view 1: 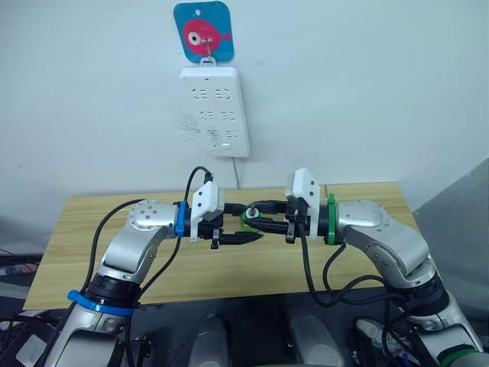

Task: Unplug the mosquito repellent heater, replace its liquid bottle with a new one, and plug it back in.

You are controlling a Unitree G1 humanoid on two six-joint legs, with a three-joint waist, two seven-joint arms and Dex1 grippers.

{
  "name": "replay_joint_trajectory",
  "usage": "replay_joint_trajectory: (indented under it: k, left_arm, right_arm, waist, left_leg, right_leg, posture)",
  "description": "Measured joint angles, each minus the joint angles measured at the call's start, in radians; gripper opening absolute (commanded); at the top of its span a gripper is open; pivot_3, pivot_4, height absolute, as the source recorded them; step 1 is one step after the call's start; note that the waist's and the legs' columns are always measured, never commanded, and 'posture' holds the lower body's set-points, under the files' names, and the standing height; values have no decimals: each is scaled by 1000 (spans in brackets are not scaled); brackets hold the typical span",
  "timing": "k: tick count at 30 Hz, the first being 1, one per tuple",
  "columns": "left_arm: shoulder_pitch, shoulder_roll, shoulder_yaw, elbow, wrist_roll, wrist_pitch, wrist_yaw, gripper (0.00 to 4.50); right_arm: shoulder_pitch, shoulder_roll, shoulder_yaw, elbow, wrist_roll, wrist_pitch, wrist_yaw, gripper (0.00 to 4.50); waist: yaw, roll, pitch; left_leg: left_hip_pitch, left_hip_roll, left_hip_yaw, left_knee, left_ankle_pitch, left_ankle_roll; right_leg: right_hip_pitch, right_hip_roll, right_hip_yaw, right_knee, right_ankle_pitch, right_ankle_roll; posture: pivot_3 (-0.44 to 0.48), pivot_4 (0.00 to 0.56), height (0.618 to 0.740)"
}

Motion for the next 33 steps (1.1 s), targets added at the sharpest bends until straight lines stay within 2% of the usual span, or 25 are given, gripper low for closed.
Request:
replay_joint_trajectory:
  k: [6, 8, 9, 13, 17, 23, 29, 33]
  left_arm:
    - [0, -5, 6, -14, -18, 42, 9, 2312]
    - [-3, -6, 12, -21, -32, 60, 12, 3045]
    - [-8, -8, 14, -21, -38, 67, 14, 3235]
    - [-20, -7, 14, -18, -37, 48, 8, 4466]
    - [1, 9, 37, -18, -77, 129, 25, 4500]
    - [-29, -51, 198, -106, -386, 524, 228, 4500]
    - [-81, -215, 326, -141, -676, 735, 518, 4500]
    - [-105, -281, 389, -135, -838, 796, 702, 4500]
  right_arm:
    - [-2, -4, -2, 0, -11, -17, 8, 819]
    - [-6, -7, -9, 0, -8, -18, 12, 819]
    - [-8, -5, -19, 0, -3, -16, 12, 819]
    - [-21, 4, -89, -1, 46, 16, -4, 819]
    - [-21, 61, -228, 1, 188, 127, -81, 819]
    - [-6, 222, -501, 53, 591, 334, -368, 819]
    - [26, 324, -570, 71, 941, 341, -682, 819]
    - [32, 333, -569, 79, 1076, 287, -807, 819]
  waist:
    - [0, 0, 0]
    - [0, 0, 0]
    - [0, 0, 0]
    - [-2, 0, -1]
    - [-5, 0, -1]
    - [-6, -1, -3]
    - [-15, -1, -7]
    - [-25, -1, -8]
  left_leg:
    - [0, 0, 0, 0, 0, 0]
    - [0, 0, 0, 0, 0, 0]
    - [0, 0, 0, 0, 0, 0]
    - [0, 0, 0, 0, 0, 0]
    - [0, 0, -1, 0, 0, 0]
    - [-1, 0, -2, 1, 0, 0]
    - [-1, 0, -2, 1, 0, 0]
    - [-1, 0, -2, 1, 0, 0]
  right_leg:
    - [0, 0, 0, 0, 0, 0]
    - [0, 0, 0, 0, 0, 0]
    - [0, 0, 0, 0, 0, 0]
    - [0, 0, 0, 0, 0, 0]
    - [0, 0, -1, 1, 0, 0]
    - [0, -1, -2, 1, 0, 0]
    - [0, -1, -2, 2, 0, 0]
    - [0, -1, -2, 2, 0, 0]
  posture:
    - [-154, 180, 725]
    - [-154, 178, 725]
    - [-156, 175, 725]
    - [-161, 166, 725]
    - [-167, 155, 725]
    - [-166, 147, 725]
    - [-166, 146, 725]
    - [-164, 147, 725]
